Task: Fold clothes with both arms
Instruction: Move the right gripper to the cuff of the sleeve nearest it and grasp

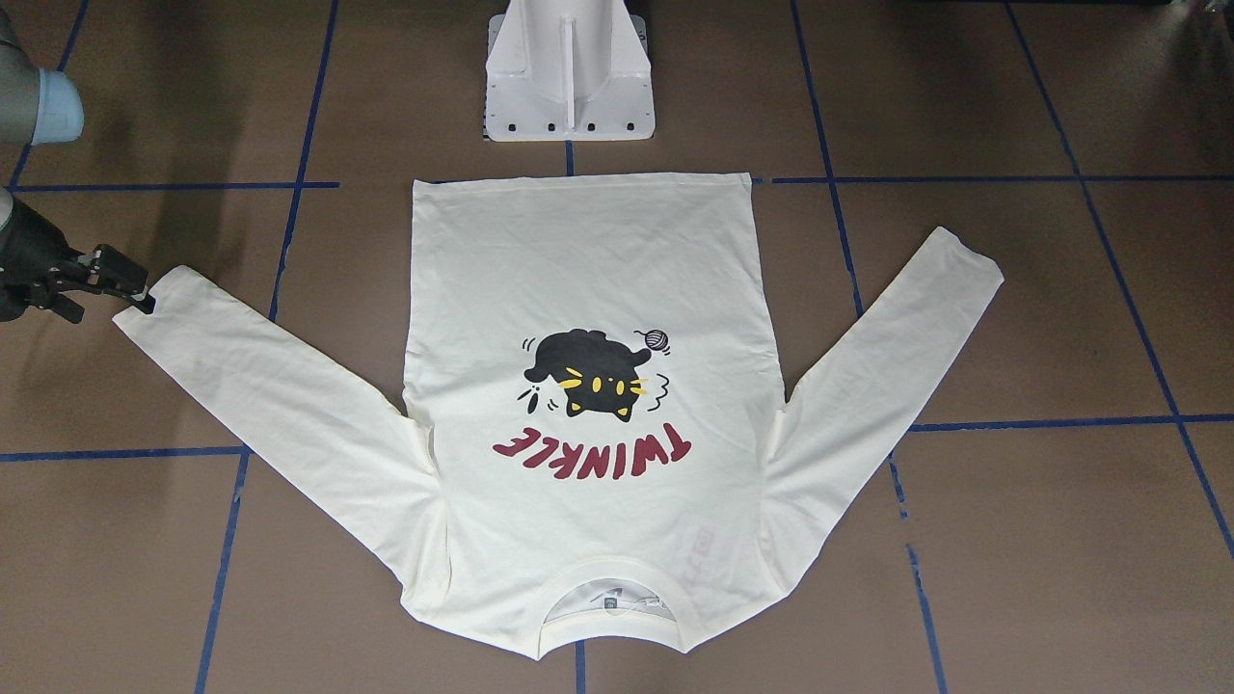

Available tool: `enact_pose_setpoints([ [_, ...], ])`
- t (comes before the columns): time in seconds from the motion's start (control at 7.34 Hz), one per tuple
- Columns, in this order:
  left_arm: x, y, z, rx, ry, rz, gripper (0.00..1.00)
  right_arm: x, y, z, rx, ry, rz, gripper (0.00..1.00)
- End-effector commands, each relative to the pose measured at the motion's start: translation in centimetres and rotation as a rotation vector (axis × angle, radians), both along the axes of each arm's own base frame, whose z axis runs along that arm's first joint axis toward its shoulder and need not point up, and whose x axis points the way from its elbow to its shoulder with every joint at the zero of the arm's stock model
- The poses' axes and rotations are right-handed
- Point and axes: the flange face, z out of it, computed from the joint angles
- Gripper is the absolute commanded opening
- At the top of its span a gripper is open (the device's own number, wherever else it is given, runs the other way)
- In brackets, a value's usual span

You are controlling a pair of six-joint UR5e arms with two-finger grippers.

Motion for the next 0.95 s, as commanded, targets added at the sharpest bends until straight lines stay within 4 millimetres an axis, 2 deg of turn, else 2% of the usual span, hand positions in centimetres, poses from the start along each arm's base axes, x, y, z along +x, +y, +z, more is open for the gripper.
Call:
enact_pose_setpoints([
  [0.0,0.0,0.0,-0.2,0.016,0.0,0.001,1.0,-0.8,1.9,2.1,-0.027,0.04,-0.021,1.0],
  [0.27,0.0,0.2,0.1,0.022,0.0,0.002,1.0,-2.1,2.8,3.9,-0.04,0.079,-0.043,1.0],
  [0.82,0.0,0.2,0.1,0.033,-0.001,0.004,1.0,-4.5,3.9,4.0,-0.026,0.095,-0.089,1.0],
])
